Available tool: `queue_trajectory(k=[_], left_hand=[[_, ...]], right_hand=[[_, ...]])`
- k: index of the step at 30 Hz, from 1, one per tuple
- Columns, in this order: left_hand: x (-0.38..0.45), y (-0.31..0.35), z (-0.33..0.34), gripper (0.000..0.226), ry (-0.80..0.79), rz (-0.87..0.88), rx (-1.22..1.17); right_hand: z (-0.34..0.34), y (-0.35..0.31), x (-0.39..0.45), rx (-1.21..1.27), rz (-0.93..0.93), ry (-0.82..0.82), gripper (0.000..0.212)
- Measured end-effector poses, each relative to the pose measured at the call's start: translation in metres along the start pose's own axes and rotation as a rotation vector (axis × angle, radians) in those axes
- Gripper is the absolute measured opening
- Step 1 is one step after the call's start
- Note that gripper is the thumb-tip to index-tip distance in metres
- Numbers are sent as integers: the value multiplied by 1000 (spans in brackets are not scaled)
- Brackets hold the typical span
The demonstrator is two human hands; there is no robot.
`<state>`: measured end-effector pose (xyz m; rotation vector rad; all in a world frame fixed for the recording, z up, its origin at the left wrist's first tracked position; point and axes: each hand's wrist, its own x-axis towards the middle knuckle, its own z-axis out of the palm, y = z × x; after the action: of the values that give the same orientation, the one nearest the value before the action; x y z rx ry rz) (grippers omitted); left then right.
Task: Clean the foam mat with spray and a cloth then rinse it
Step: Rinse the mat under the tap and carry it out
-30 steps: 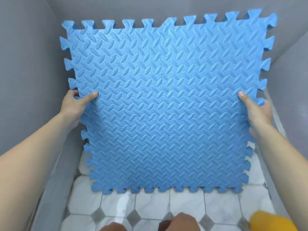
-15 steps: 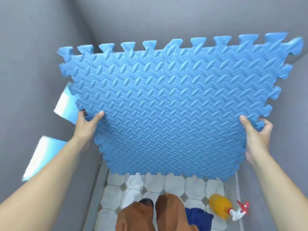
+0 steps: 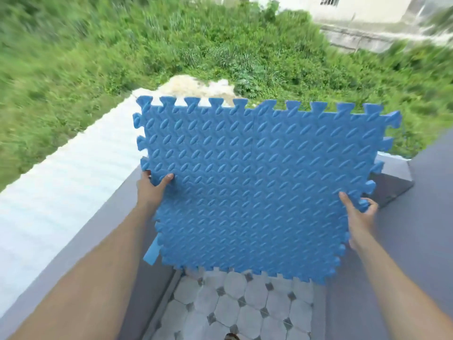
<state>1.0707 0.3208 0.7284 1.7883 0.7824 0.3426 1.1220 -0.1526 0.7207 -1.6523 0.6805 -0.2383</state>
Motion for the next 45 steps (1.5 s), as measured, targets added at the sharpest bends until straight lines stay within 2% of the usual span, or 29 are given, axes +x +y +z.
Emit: queue_trajectory(k=[6, 13, 16, 21, 26, 28, 31, 34, 36, 39, 42, 45], left_hand=[[-43, 0, -76, 70, 140, -11, 12], [-127, -54, -180, 80, 363, -159, -96], [-182, -83, -227, 74, 547, -218, -122], [-298, -141, -299, 66, 843, -341, -148], [-461, -180, -351, 62, 1208, -535, -164], [-530, -190, -363, 58, 1353, -621, -175], [-629, -198, -374, 67, 1559, -737, -180], [-726, -212, -374, 76, 1686, -843, -236], [-788, -228, -368, 77, 1770, -929, -250], [-868, -254, -355, 76, 1882, -1045, -307], [-935, -283, -336, 77, 1935, -1147, -334], [-988, -314, -309, 93, 1949, -1264, -382]], right_hand=[[19, -41, -33, 16, -56, -140, 45], [88, -61, -79, -104, -155, -439, 53], [133, -62, -116, -170, -172, -658, 61], [221, -39, -193, -230, -250, -1027, 61], [261, -19, -346, -336, -388, -1444, 61], [266, -4, -416, -401, -429, -1597, 76], [252, 27, -525, -445, -458, -1846, 92], [218, 61, -630, -440, -478, -2049, 110], [186, 85, -693, -519, -537, -2177, 98], [130, 125, -779, -596, -677, -2274, 62], [69, 167, -850, -590, -820, -2327, 60], [20, 216, -906, -633, -924, -2406, 62]])
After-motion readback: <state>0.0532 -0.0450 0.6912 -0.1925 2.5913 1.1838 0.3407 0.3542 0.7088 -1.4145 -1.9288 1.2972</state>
